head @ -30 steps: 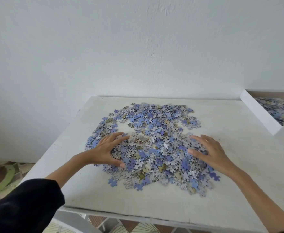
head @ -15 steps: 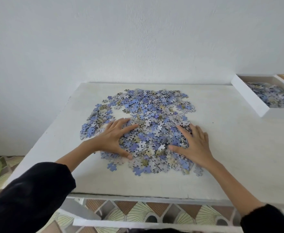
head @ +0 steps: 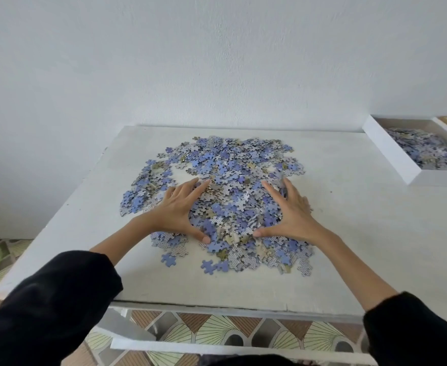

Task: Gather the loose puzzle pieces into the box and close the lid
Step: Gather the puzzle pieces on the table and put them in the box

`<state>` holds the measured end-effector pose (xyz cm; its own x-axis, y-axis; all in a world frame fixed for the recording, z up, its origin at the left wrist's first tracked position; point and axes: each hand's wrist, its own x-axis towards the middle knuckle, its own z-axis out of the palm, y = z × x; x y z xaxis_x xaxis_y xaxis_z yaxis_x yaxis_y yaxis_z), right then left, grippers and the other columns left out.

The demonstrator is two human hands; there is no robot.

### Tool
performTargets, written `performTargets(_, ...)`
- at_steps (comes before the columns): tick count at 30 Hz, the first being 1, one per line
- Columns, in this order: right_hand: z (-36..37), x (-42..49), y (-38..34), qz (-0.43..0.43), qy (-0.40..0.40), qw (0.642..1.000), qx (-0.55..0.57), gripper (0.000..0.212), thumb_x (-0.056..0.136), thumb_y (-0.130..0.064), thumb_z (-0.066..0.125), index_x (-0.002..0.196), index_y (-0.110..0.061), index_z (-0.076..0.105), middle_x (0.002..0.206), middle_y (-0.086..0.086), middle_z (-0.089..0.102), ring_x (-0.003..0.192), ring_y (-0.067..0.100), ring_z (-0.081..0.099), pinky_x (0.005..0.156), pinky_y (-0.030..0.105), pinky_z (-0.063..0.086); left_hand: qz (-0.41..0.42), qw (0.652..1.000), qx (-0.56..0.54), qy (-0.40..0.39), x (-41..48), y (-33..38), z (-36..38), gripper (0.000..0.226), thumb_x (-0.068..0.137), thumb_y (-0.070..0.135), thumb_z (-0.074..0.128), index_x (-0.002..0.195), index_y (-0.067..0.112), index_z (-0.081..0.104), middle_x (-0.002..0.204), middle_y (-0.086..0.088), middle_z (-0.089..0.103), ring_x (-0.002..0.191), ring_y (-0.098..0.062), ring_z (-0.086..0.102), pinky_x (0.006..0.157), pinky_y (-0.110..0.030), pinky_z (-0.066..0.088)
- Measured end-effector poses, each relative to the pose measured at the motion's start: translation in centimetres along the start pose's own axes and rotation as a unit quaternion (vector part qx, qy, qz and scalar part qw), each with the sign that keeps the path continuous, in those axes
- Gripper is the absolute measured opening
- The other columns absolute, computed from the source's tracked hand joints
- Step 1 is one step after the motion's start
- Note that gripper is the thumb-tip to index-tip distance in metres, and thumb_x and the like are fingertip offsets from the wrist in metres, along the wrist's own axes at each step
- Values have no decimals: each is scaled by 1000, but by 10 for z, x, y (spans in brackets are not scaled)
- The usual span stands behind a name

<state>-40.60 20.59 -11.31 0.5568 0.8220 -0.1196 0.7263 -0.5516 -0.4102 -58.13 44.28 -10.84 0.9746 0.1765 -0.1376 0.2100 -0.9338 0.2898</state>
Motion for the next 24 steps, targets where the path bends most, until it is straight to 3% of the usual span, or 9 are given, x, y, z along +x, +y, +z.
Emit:
performTargets(6,-4,27,-14,-48,-52,995,-64,111,53,-81,56,138,-52,-10,152,2,-22,140,29,-15,111,58,1,7,998,10,62,10,1,-2,134,36,102,23,148,32,-1,148,1,18,135,-21,17,112,-44,10)
performTargets(10,-3,34,-22,-89,-34,994,-62,96,60,-73,62,139,-51,12,152,-6,1,138,25,0,109,52,11,15,995,-33,92,12,1,-4,124,38,100,28,144,35,27,136,-2,29,121,-17,28,104,-37,26)
performTargets(14,-2,36,-25,-104,0,994,-22,78,62,-64,69,131,-48,35,142,-6,21,127,21,17,100,38,25,39,989,-78,124,11,3,-3,109,44,96,39,128,27,47,131,-3,33,116,-13,32,97,-32,32)
performTargets(18,4,33,-26,-139,27,990,5,61,67,-51,71,122,-38,49,128,-3,35,115,14,27,90,29,28,63,986,-80,134,8,5,-1,93,52,85,51,120,21,51,127,-5,41,111,-17,42,93,-35,39)
performTargets(22,8,30,-28,-147,38,988,19,58,67,-41,73,119,-30,52,121,-2,40,110,13,37,91,30,37,59,989,-59,122,8,5,-1,101,54,92,37,133,28,43,119,-1,50,105,-16,45,89,-34,41)
performTargets(24,9,28,-30,-157,59,986,24,54,66,-30,73,117,-25,54,117,-2,46,105,15,46,85,29,43,60,989,-59,120,10,5,-2,97,55,88,43,133,30,44,117,-1,51,103,-16,45,87,-32,41)
